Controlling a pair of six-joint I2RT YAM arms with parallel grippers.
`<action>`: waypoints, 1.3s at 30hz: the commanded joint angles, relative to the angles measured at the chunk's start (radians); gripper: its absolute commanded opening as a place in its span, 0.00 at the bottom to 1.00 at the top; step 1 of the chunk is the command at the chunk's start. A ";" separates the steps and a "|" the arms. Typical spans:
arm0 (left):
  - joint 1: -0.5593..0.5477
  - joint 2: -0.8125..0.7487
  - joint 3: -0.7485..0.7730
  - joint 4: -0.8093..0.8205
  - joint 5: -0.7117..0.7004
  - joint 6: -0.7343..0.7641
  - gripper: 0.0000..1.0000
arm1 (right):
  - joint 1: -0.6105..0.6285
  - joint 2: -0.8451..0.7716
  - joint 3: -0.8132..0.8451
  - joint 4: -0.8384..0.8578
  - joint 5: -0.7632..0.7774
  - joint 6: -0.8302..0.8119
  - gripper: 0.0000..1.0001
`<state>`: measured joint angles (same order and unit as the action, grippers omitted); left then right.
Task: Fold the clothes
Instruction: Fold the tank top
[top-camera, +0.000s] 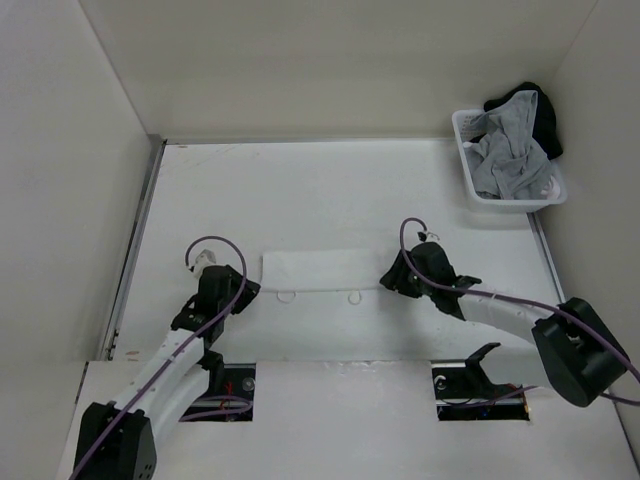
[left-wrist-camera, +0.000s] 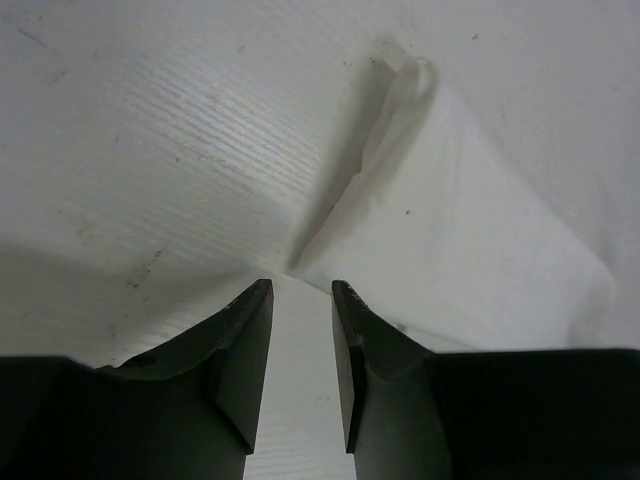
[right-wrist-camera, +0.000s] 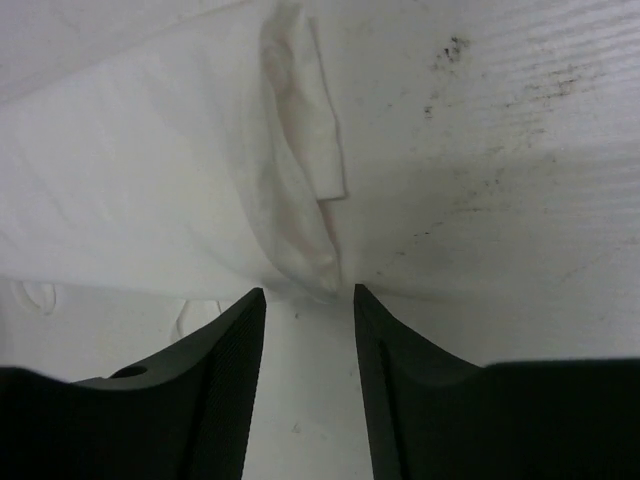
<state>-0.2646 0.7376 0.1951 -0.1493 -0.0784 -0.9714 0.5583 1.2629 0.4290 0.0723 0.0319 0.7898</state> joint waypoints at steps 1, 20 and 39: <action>0.018 -0.041 0.023 -0.015 -0.015 -0.009 0.31 | 0.013 -0.068 0.028 0.031 0.028 0.000 0.52; -0.144 0.032 0.187 0.122 -0.092 0.000 0.31 | -0.119 0.268 0.145 0.179 -0.170 -0.009 0.38; -0.132 0.036 0.211 0.197 -0.037 0.002 0.31 | -0.076 -0.111 0.204 -0.090 -0.078 -0.017 0.04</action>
<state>-0.4053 0.8001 0.3500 -0.0029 -0.1360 -0.9756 0.4030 1.1831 0.5312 0.1242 -0.1200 0.8158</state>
